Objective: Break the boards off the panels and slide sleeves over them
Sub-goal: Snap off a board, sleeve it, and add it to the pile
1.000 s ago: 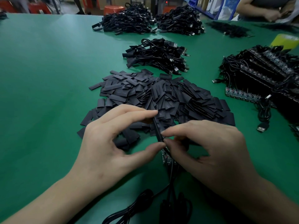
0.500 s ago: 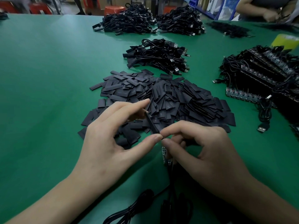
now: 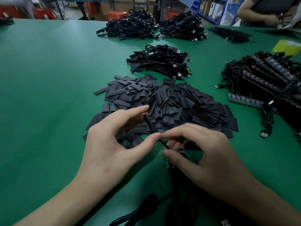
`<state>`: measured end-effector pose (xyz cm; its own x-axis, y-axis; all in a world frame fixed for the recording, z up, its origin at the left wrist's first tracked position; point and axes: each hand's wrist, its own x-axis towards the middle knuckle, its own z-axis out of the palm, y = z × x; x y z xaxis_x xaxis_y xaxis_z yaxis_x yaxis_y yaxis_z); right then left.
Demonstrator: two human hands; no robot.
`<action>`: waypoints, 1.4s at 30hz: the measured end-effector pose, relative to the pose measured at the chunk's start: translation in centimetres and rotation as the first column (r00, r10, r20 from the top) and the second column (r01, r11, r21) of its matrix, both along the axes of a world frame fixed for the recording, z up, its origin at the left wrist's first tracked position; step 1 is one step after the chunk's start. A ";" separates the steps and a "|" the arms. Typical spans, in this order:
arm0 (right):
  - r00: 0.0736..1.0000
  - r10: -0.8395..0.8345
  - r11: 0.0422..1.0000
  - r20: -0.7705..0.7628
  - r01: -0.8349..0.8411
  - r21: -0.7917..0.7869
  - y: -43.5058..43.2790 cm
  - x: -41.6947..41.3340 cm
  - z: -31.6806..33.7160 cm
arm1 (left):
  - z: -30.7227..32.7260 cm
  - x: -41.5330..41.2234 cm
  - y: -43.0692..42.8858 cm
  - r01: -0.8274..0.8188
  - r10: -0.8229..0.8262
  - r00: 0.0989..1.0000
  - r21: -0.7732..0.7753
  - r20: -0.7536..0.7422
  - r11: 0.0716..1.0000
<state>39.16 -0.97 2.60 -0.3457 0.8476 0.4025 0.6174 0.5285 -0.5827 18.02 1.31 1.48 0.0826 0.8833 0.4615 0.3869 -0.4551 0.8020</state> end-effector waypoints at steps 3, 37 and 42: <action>0.982 -0.057 0.998 0.178 0.052 0.035 0.2 0.6 0.5 | 0.3 -0.2 0.2 -0.056 0.056 0.997 -0.001 0.047 0.998; 0.942 -0.211 0.971 0.260 0.171 0.167 16.7 -2.3 8.7 | -0.1 0.5 -0.2 0.327 -0.314 0.854 -0.042 -0.415 0.944; 0.996 -0.094 0.965 0.011 0.094 -0.243 5.5 0.4 4.3 | 0.2 0.3 0.1 0.296 -0.305 0.952 -0.165 -0.028 0.941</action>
<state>39.60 4.50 6.88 -0.2602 0.9486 0.1804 0.6573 0.3109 -0.6866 18.33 1.39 1.70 0.3756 0.8744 0.3072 0.2947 -0.4269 0.8549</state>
